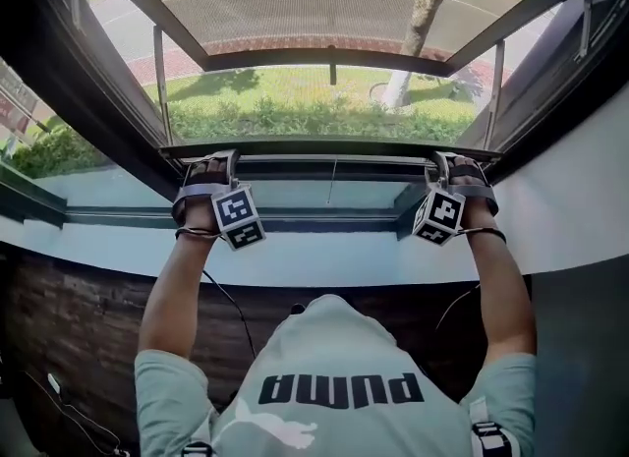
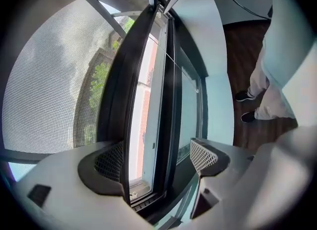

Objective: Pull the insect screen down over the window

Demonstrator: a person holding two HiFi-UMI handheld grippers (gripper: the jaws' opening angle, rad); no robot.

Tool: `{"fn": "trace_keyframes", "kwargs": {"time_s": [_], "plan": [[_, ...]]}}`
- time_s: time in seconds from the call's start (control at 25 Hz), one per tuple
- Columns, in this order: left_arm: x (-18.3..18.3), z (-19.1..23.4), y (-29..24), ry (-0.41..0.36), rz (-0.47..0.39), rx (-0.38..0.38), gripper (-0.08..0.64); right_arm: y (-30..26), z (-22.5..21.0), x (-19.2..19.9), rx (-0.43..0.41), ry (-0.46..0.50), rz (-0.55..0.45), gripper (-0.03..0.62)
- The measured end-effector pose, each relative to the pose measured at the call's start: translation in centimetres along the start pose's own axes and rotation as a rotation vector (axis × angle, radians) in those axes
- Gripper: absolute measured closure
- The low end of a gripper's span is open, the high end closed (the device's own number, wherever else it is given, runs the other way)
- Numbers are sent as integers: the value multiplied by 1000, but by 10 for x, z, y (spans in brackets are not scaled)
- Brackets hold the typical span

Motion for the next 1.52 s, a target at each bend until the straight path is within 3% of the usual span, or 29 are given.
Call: {"fn": "trace_keyframes", "kwargs": {"time_s": [0.24, 1.0, 1.36, 1.52], "plan": [[-5, -21, -24, 48, -1, -9, 155, -16, 24, -6, -3, 16, 14, 471], [-15, -68, -74, 13, 53, 72, 155, -55, 80, -23, -76, 38, 37, 469], [-14, -78, -80, 55, -1, -6, 153, -56, 83, -19, -85, 61, 28, 469], [-13, -83, -82, 39, 15, -63, 153, -55, 87, -21, -55, 52, 28, 469]]}}
Point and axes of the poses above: the fingertips, and each gripper's own axes: y backward along the fingers, z to its left, x out of its underside, the point moved 10 cm from there along y, backward along the fingers, and after that the axes turned 10 degrees about z, right-handed, at the moved point
